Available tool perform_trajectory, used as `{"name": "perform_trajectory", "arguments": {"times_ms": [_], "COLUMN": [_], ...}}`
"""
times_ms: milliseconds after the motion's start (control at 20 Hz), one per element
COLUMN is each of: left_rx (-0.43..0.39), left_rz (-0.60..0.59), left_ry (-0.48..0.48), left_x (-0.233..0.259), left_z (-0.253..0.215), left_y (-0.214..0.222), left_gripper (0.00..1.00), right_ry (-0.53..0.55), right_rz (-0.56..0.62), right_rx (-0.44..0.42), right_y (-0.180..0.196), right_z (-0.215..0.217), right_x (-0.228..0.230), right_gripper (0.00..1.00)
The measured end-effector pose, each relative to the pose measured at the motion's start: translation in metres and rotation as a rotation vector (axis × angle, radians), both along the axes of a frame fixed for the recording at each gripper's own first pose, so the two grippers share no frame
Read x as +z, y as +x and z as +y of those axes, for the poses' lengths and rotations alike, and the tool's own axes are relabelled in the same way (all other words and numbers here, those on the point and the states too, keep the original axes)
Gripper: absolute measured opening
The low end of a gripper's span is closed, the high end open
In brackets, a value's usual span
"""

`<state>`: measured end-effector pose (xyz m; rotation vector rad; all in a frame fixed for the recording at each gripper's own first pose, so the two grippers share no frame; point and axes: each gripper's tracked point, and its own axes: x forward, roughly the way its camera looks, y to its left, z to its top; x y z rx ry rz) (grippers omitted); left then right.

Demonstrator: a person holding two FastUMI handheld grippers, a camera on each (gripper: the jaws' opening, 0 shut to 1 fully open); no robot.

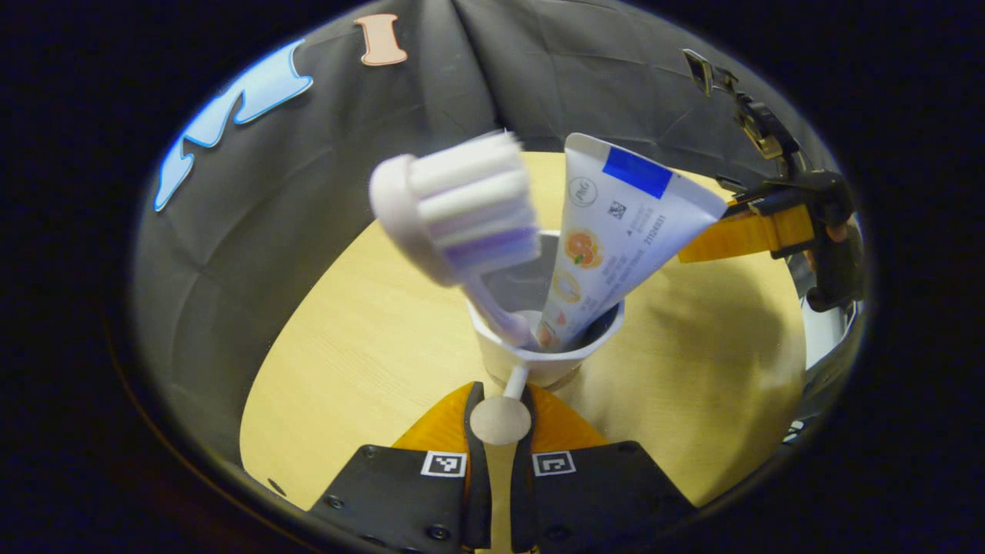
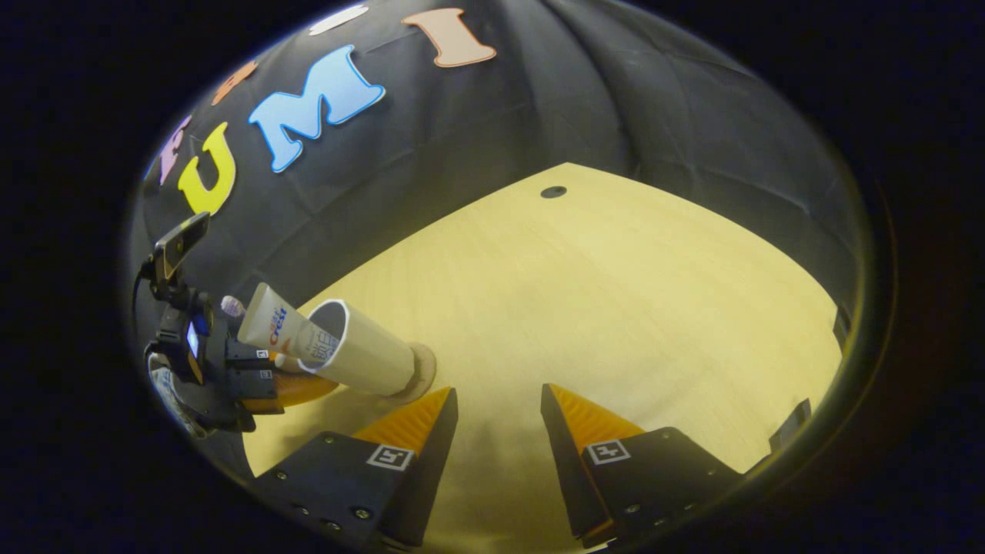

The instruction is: Put the toothbrush and toothpaste on the desktop into the cup, then pick up the cup and place it on the coaster on the desktop.

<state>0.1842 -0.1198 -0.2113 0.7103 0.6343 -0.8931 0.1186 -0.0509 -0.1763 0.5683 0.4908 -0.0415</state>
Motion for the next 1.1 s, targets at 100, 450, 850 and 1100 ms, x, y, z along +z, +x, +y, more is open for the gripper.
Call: {"name": "perform_trajectory", "arguments": {"times_ms": [100, 450, 850, 1100], "left_rx": [0.008, 0.031, 0.051, 0.075], "left_rz": [0.005, 0.027, -0.011, -0.062], "left_ry": [0.007, 0.031, -0.014, -0.061], "left_x": [0.000, -0.005, 0.017, 0.043], "left_z": [-0.004, -0.005, -0.003, 0.009], "left_y": [0.002, 0.004, -0.001, -0.010], "left_gripper": [0.17, 0.29, 0.34, 0.34], "right_ry": [0.010, 0.021, 0.012, -0.003], "right_rz": [0.004, 0.006, -0.012, -0.040], "right_rx": [-0.007, -0.003, 0.025, 0.050], "right_y": [-0.001, -0.005, -0.008, -0.015], "right_z": [-0.005, -0.011, 0.003, 0.017], "right_x": [-0.002, -0.005, 0.006, 0.021], "right_gripper": [0.66, 0.66, 0.66, 0.66]}}
